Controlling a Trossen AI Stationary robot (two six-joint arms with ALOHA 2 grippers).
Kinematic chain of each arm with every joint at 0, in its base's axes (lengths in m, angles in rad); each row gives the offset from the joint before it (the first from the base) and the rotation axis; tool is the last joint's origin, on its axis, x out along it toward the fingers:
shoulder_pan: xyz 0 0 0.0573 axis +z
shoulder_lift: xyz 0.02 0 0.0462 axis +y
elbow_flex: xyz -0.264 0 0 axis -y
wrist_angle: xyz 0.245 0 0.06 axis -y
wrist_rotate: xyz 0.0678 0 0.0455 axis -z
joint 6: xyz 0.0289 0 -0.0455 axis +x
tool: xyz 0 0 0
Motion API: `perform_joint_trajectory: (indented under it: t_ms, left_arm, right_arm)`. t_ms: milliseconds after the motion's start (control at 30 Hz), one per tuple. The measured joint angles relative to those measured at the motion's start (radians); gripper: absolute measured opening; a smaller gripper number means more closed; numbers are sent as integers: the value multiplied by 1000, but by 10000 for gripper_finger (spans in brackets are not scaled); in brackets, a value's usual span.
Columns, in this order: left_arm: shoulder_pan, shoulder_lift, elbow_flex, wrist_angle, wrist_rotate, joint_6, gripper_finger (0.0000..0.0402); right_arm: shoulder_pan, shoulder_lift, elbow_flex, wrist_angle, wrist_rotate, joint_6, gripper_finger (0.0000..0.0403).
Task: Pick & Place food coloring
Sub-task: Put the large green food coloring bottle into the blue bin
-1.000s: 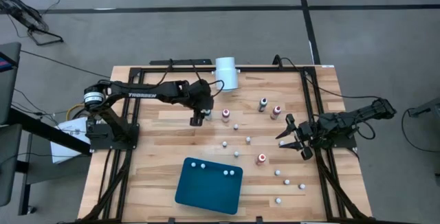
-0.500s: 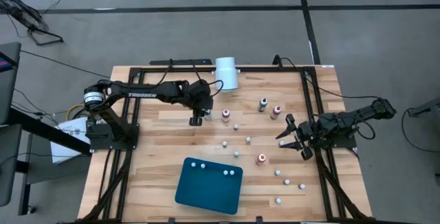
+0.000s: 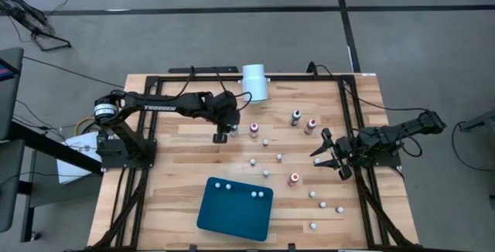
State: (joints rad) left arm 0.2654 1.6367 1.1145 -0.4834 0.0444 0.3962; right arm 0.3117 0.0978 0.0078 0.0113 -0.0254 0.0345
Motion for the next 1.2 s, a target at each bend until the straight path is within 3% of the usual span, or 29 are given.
perform_joint_trajectory:
  t_ms: [467, 900, 1200]
  left_arm:
    - [-53, -90, 0, -15, -5, 7, 114]
    - [-199, -183, 0, -96, -8, 4, 115]
    - [-339, -211, 1, -141, -125, 45, 113]
  right_arm:
    - [0, 0, 0, 0, 0, 0, 159]
    - [0, 0, 0, -1, 0, 0, 159]
    - [0, 0, 0, -2, 0, 0, 159]
